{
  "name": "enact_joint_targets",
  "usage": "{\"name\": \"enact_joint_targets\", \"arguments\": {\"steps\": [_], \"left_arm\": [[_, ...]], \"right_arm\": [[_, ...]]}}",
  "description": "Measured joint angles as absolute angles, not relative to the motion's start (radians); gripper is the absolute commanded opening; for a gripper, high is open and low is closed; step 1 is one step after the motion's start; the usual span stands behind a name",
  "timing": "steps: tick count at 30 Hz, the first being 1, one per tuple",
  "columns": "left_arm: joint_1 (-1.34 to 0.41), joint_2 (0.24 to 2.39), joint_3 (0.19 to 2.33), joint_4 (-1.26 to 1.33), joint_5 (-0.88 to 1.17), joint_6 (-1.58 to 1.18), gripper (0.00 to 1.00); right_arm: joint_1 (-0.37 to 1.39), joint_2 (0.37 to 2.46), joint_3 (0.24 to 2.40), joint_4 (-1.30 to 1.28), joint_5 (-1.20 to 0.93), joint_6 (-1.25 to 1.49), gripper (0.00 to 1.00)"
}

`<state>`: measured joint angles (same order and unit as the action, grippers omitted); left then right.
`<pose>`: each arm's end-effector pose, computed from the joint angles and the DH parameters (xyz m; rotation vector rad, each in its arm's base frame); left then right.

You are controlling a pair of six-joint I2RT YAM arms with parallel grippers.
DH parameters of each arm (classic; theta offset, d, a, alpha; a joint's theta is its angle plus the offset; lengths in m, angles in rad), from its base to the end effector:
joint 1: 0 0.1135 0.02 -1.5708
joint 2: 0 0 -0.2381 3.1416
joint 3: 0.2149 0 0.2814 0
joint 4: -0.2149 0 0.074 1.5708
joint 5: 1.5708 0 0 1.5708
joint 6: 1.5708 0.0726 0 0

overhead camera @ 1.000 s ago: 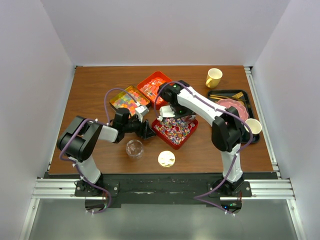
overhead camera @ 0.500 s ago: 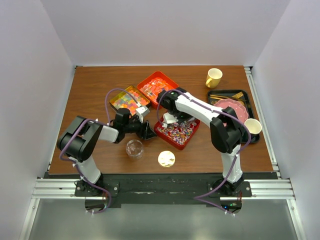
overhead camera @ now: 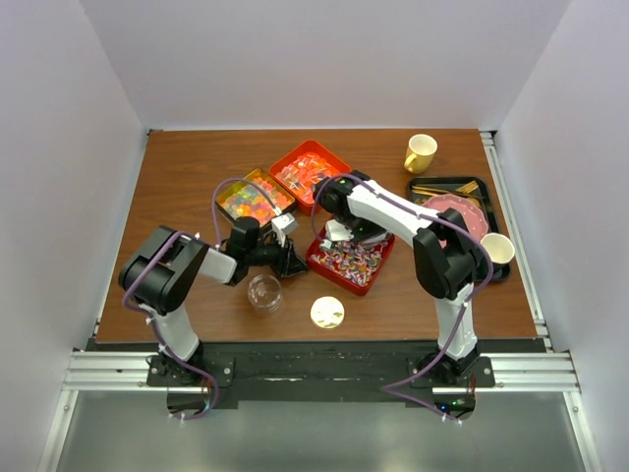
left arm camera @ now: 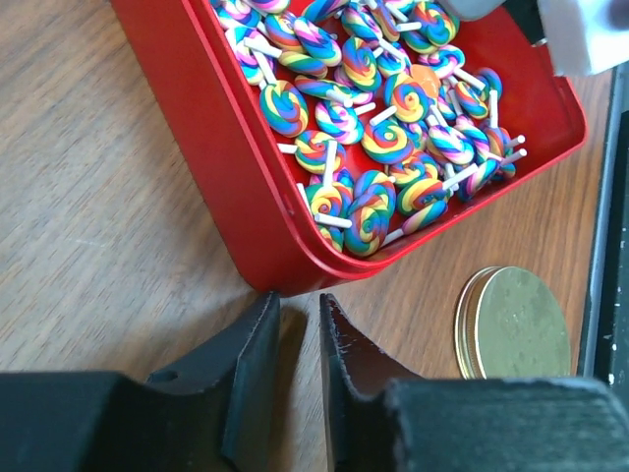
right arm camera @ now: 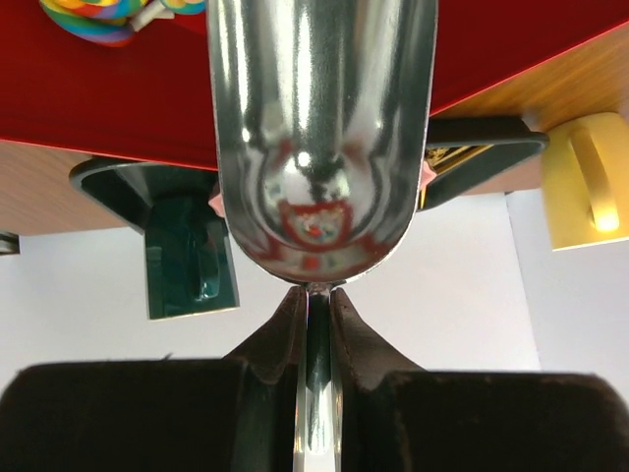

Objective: Pack the candies
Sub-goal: Scoop the fake candies from the storage box.

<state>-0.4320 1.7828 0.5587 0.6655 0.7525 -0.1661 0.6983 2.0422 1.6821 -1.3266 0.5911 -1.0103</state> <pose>0.2768 -0.1822 0.0408 0.7416 2.0409 -1.1472 0.3255 0.2204 0.1515 2.1618 -1.8166 0.8237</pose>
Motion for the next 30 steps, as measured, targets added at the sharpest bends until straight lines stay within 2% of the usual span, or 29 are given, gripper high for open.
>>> {"name": "enact_joint_targets", "arguments": {"steps": [5, 11, 14, 21, 30], "left_arm": [[-0.432, 1.813, 0.559, 0.717, 0.781, -0.19, 0.26], [-0.429, 1.829, 0.56, 0.744, 0.813, -0.215, 0.4], [-0.43, 1.831, 0.569, 0.739, 0.825, -0.221, 0.42], [-0.434, 1.833, 0.579, 0.728, 0.827, -0.221, 0.43], [-0.434, 1.832, 0.585, 0.716, 0.831, -0.217, 0.44]], "right_arm": [[0.698, 2.027, 1.685, -1.324, 0.558, -1.01, 0.0], [0.703, 2.02, 1.723, -1.324, 0.474, -1.01, 0.0], [0.714, 2.02, 1.752, -1.32, 0.378, -1.011, 0.0], [0.745, 2.021, 1.769, -1.319, 0.303, -1.027, 0.0], [0.682, 2.02, 1.769, -1.32, 0.367, -1.084, 0.0]]}}
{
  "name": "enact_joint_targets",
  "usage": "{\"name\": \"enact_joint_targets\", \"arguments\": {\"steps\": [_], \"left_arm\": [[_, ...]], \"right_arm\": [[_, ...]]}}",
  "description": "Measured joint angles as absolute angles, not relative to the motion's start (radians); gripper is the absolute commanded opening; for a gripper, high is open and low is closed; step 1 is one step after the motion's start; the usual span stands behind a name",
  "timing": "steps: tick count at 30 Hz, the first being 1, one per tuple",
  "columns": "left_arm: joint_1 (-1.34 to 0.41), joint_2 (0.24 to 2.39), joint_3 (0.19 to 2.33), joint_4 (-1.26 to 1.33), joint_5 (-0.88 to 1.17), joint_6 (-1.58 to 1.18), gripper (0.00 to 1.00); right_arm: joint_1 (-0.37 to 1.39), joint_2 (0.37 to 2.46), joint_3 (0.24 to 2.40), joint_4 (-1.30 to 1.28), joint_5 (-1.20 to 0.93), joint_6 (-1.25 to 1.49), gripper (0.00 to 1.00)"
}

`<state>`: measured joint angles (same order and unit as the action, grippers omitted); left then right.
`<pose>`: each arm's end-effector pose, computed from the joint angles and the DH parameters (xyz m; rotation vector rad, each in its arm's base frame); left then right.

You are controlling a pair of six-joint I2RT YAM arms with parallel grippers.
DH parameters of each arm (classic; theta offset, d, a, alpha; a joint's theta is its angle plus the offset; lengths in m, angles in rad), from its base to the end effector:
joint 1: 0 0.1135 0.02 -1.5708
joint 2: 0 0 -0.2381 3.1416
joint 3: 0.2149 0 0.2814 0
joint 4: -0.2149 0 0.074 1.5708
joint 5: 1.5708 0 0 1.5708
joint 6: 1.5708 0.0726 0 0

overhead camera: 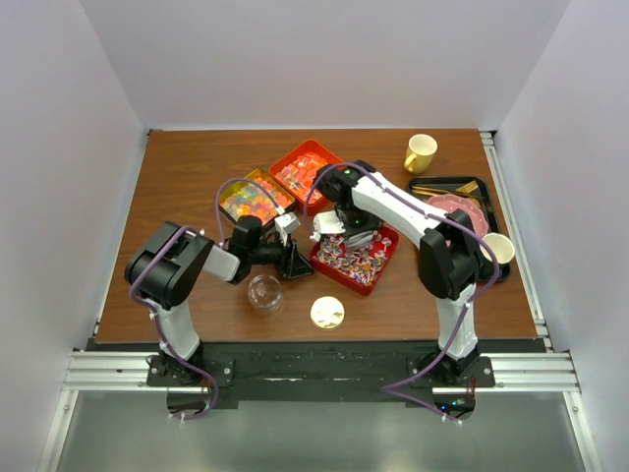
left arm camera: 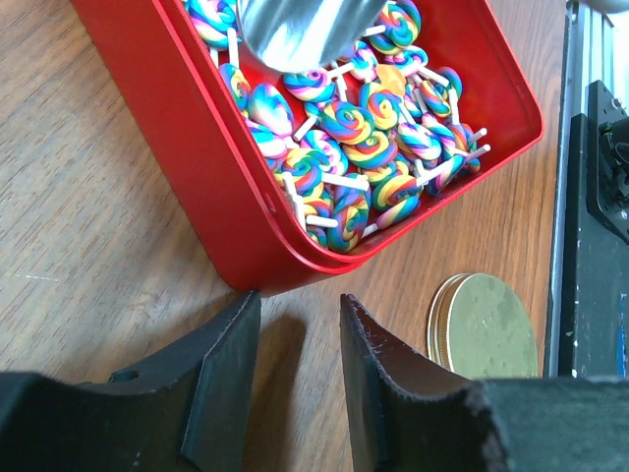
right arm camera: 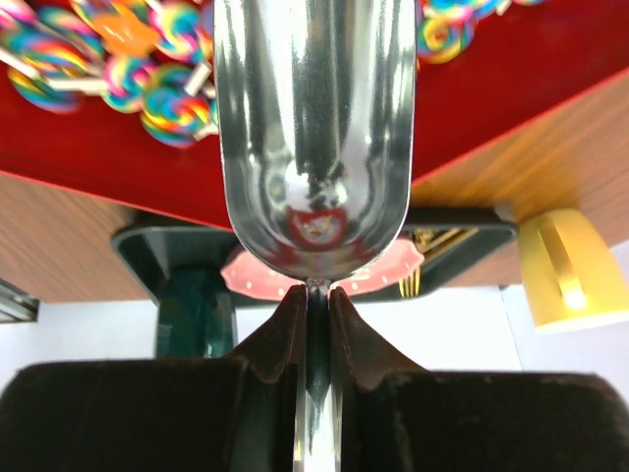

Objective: Pack the candies
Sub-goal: Scoop the fake candies from the storage box.

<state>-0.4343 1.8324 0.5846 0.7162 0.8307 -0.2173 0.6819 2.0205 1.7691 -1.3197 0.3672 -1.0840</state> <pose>0.2784 -0.1882 0.0395 0.7502 2.0198 -1.2554 0.3306 0.2348 0.1759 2.3324 -1.9165 0.5492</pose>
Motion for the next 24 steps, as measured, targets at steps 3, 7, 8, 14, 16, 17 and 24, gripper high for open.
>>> {"name": "enact_joint_targets", "arguments": {"steps": [3, 7, 8, 14, 16, 17, 24], "left_arm": [[-0.434, 1.832, 0.586, 0.713, 0.831, -0.217, 0.44], [-0.435, 1.833, 0.588, 0.71, 0.833, -0.217, 0.44], [-0.435, 1.834, 0.589, 0.71, 0.834, -0.217, 0.44], [-0.435, 1.858, 0.601, 0.734, 0.853, -0.226, 0.44], [-0.435, 1.866, 0.601, 0.752, 0.86, -0.235, 0.44], [-0.434, 1.87, 0.6, 0.76, 0.863, -0.243, 0.44], [-0.432, 1.9, 0.6, 0.819, 0.883, -0.289, 0.44]], "right_arm": [[0.683, 2.021, 1.765, -1.313, 0.388, -1.096, 0.0], [0.691, 2.021, 1.747, -1.295, 0.402, -1.105, 0.0], [0.696, 2.021, 1.739, -1.287, 0.403, -1.107, 0.0], [0.744, 2.022, 1.691, -1.234, 0.41, -1.1, 0.0], [0.763, 2.026, 1.683, -1.228, 0.407, -1.088, 0.0], [0.773, 2.028, 1.681, -1.23, 0.406, -1.079, 0.0], [0.794, 2.063, 1.682, -1.219, 0.328, -0.975, 0.0]]}}
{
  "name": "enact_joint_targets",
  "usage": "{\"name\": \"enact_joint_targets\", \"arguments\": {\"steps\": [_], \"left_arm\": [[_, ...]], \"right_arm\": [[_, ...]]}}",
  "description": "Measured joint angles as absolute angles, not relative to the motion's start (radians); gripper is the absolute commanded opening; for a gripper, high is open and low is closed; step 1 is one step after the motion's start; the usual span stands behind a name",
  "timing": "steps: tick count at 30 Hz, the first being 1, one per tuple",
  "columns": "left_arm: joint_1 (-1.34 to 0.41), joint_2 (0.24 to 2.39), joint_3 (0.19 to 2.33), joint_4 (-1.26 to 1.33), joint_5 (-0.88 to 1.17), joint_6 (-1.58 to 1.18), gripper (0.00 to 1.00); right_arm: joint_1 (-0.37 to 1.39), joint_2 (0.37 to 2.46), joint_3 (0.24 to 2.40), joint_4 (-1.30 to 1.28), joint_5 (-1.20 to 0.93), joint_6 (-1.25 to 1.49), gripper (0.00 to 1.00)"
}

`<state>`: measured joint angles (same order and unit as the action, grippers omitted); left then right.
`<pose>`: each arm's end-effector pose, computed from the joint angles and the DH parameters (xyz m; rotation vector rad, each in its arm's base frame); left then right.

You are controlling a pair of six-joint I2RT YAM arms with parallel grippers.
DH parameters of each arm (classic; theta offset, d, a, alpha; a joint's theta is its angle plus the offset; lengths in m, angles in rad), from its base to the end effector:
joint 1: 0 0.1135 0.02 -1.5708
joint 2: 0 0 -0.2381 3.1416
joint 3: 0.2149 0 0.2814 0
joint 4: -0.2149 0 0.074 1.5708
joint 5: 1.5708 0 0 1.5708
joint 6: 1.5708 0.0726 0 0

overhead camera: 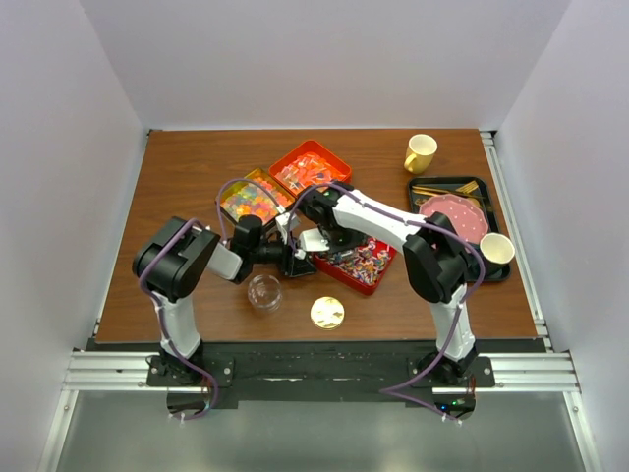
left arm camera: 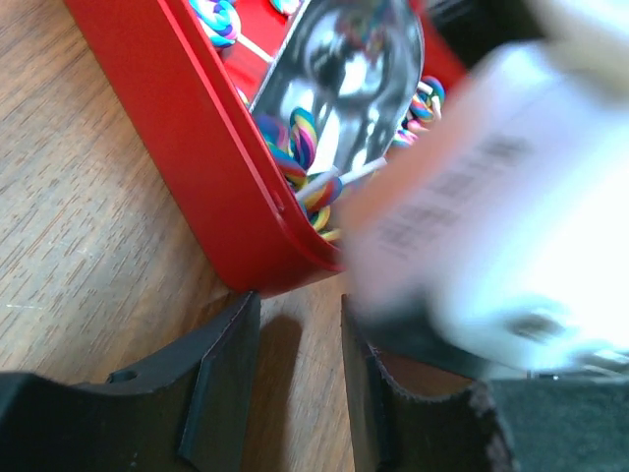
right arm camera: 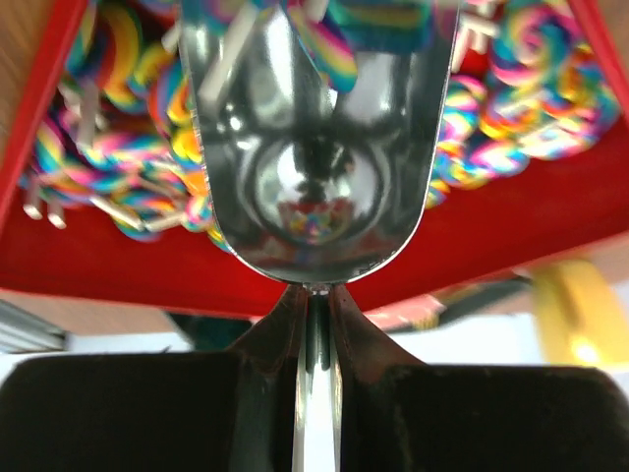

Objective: Pack the candies
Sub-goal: Scoop the fake candies from the storage box.

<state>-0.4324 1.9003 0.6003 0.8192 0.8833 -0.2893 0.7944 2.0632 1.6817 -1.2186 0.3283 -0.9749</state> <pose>0.2805 -0.1913 0.0344 0.7300 1.9954 -1.3407 0.3011 0.2732 0.1340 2.3589 -1.9221 0.4980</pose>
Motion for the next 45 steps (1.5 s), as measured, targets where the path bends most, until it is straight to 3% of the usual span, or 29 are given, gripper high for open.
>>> {"name": "enact_joint_targets", "arguments": {"steps": [9, 17, 21, 38, 45], "left_arm": [[-0.427, 1.917, 0.617, 0.821, 0.897, -0.33, 0.46], [-0.424, 1.868, 0.663, 0.657, 0.872, -0.263, 0.59], [-0.401, 1.824, 0.723, 0.454, 0.835, -0.163, 0.65], [-0.31, 1.657, 0.859, -0.09, 0.805, 0.094, 0.65], [-0.23, 1.459, 0.863, -0.165, 0.757, 0.075, 0.64]], "right_arm": [[0.718, 2.065, 1.647, -1.182, 0.153, -0.86, 0.0], [0.601, 2.002, 1.548, -1.085, -0.089, -0.86, 0.0], [0.576, 1.987, 1.509, -1.008, -0.198, -0.889, 0.0], [0.528, 1.906, 1.395, -0.883, -0.33, -0.944, 0.0], [0.521, 1.767, 1.388, -0.907, -0.327, -0.95, 0.0]]}}
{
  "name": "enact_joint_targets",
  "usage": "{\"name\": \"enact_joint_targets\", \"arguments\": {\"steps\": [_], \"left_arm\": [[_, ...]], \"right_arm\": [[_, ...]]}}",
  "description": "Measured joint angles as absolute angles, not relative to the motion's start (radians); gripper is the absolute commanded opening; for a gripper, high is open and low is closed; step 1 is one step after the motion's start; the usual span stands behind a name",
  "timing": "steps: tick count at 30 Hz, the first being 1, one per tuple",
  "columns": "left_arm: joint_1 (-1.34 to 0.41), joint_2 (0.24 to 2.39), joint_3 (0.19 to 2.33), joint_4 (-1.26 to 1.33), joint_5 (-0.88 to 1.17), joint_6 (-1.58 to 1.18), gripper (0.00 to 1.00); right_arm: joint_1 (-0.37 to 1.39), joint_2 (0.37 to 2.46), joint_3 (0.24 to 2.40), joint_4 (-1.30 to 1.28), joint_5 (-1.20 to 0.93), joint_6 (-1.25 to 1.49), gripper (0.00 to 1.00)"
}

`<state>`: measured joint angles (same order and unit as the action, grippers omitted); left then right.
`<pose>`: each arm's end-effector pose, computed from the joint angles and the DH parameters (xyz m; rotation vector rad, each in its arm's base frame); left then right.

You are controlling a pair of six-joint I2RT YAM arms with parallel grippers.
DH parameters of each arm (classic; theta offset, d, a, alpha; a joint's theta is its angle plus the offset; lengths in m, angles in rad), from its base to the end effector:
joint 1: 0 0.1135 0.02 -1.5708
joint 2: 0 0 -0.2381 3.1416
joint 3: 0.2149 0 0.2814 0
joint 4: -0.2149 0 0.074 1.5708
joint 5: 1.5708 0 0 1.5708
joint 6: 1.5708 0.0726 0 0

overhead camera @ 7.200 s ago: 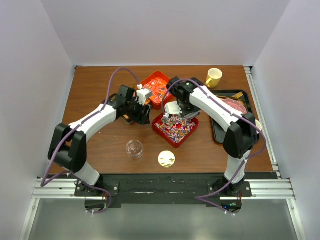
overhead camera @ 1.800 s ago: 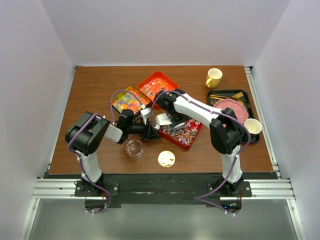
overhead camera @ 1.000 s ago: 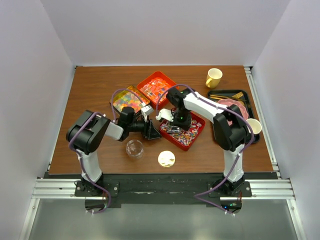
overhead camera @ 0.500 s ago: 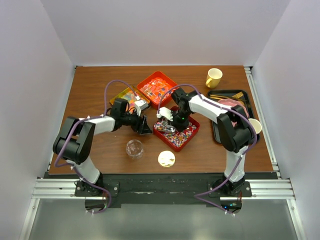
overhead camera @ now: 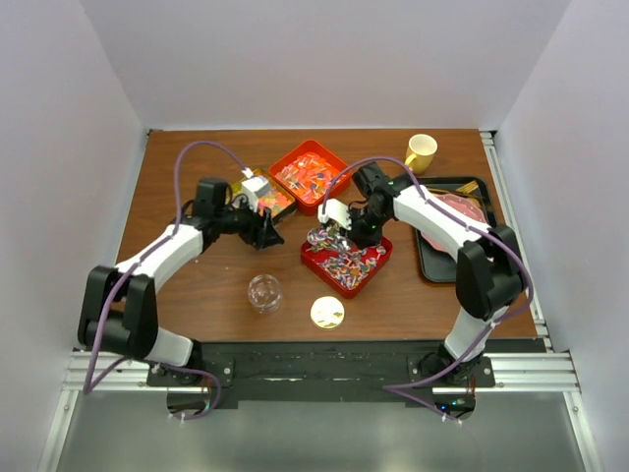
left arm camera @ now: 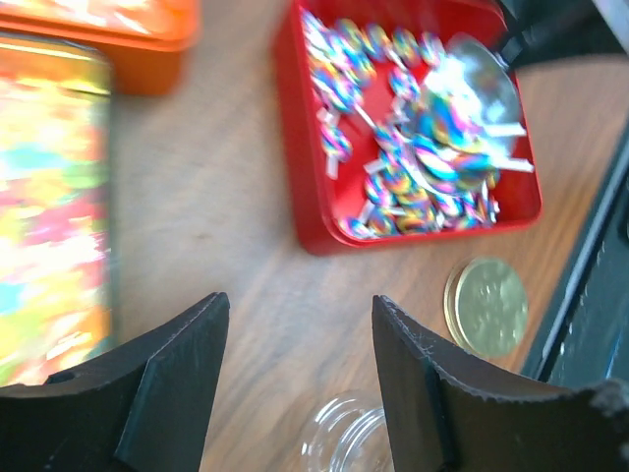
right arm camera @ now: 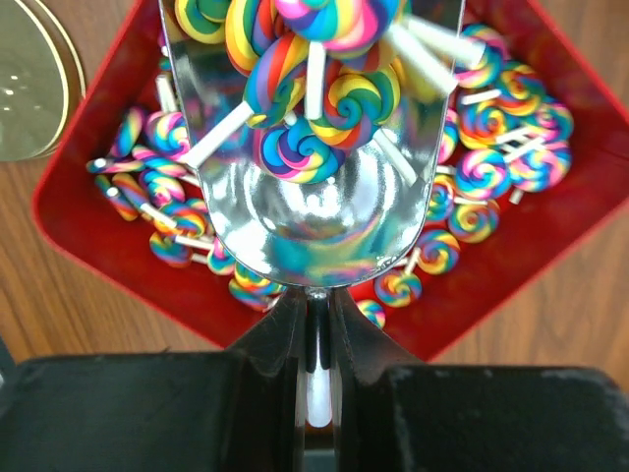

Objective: Pack the candies
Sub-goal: Scoop the fake candies from the storage box, then place the fake candies in the packing bottle.

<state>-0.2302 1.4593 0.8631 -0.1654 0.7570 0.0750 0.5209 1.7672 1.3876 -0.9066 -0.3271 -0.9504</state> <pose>0.3259 -0.1276 0.1579 0.7128 2.1416 -0.9561 0.3216 0.2114 0.1639 -1.9098 2.0122 0.3625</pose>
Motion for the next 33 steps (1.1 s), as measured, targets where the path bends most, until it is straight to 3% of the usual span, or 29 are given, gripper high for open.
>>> {"name": "enact_joint_targets", "arguments": {"steps": [6, 13, 20, 33], "left_arm": [[-0.089, 1.366, 0.863, -0.151, 0.672, -0.043, 0.65], [-0.003, 1.289, 0.849, -0.146, 0.487, -0.087, 0.69], [0.094, 1.209, 0.795, -0.125, 0.307, -0.111, 0.7], [0.154, 1.063, 0.685, -0.049, 0.257, -0.148, 0.73]], "right_arm": [[0.567, 1.736, 1.429, -0.96, -0.263, -0.949, 0.0], [0.742, 1.743, 1.541, -1.046, -0.142, -0.95, 0.0], [0.875, 1.878, 1.666, -1.136, -0.027, -0.943, 0.0], [1.034, 2.02, 1.858, -1.246, 0.161, -0.925, 0.0]]}}
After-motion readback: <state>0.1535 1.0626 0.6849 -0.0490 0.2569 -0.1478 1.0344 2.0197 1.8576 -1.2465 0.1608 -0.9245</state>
